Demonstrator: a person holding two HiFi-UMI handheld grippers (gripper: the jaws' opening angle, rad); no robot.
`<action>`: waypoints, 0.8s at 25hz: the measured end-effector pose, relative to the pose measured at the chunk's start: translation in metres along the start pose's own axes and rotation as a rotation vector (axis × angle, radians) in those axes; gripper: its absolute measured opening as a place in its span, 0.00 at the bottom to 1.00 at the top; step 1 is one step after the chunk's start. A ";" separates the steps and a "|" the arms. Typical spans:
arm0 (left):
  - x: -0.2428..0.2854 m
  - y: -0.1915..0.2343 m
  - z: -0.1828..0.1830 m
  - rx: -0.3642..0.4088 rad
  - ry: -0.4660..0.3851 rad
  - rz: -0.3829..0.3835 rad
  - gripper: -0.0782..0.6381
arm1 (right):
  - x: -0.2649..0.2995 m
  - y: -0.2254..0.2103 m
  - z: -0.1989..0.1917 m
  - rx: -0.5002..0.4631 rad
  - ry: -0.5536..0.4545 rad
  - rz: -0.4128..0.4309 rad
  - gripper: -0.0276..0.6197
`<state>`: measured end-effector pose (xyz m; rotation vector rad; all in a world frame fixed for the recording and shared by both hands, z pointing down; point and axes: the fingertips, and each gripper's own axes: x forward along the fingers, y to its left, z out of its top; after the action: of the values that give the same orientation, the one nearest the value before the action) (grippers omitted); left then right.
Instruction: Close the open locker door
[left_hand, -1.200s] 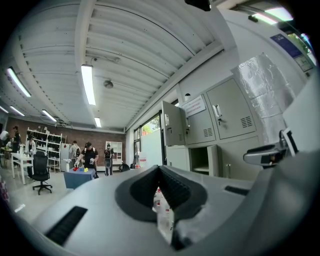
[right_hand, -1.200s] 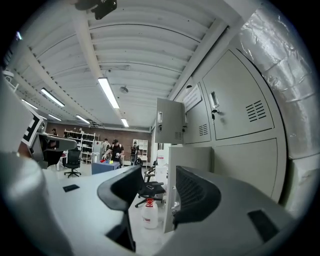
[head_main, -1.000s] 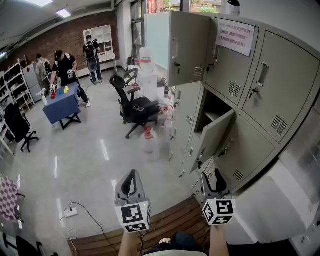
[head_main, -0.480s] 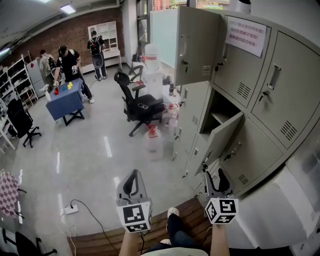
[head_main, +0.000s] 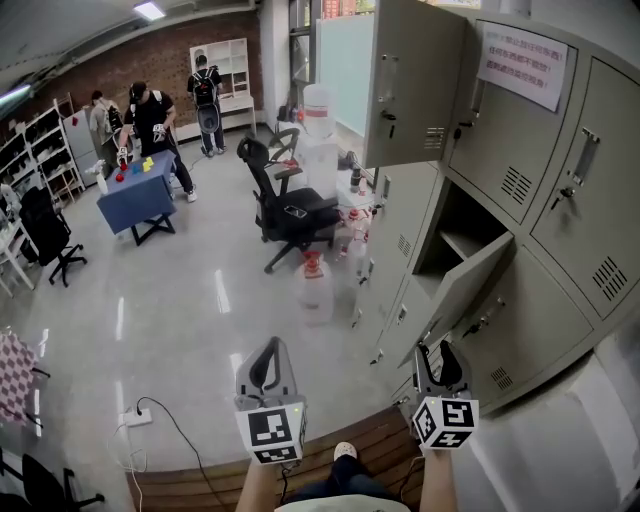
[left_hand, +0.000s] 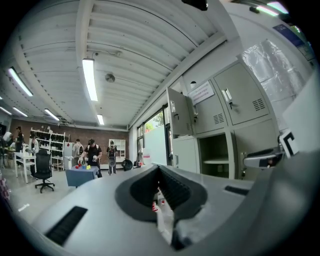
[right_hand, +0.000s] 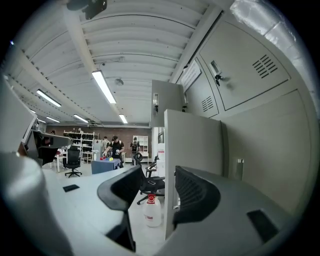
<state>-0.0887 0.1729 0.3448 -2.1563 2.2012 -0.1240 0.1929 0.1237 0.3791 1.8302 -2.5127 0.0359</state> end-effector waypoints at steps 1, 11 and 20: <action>0.008 -0.001 -0.006 0.003 0.003 0.002 0.11 | 0.007 -0.003 -0.006 -0.002 0.003 -0.002 0.36; 0.084 -0.030 -0.021 0.006 -0.010 -0.022 0.11 | 0.063 -0.027 -0.043 -0.009 0.051 0.030 0.36; 0.118 -0.044 -0.033 0.009 0.006 -0.018 0.11 | 0.101 -0.016 -0.042 -0.058 0.055 0.135 0.33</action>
<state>-0.0504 0.0542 0.3838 -2.1747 2.1799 -0.1414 0.1775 0.0241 0.4255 1.6138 -2.5668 0.0156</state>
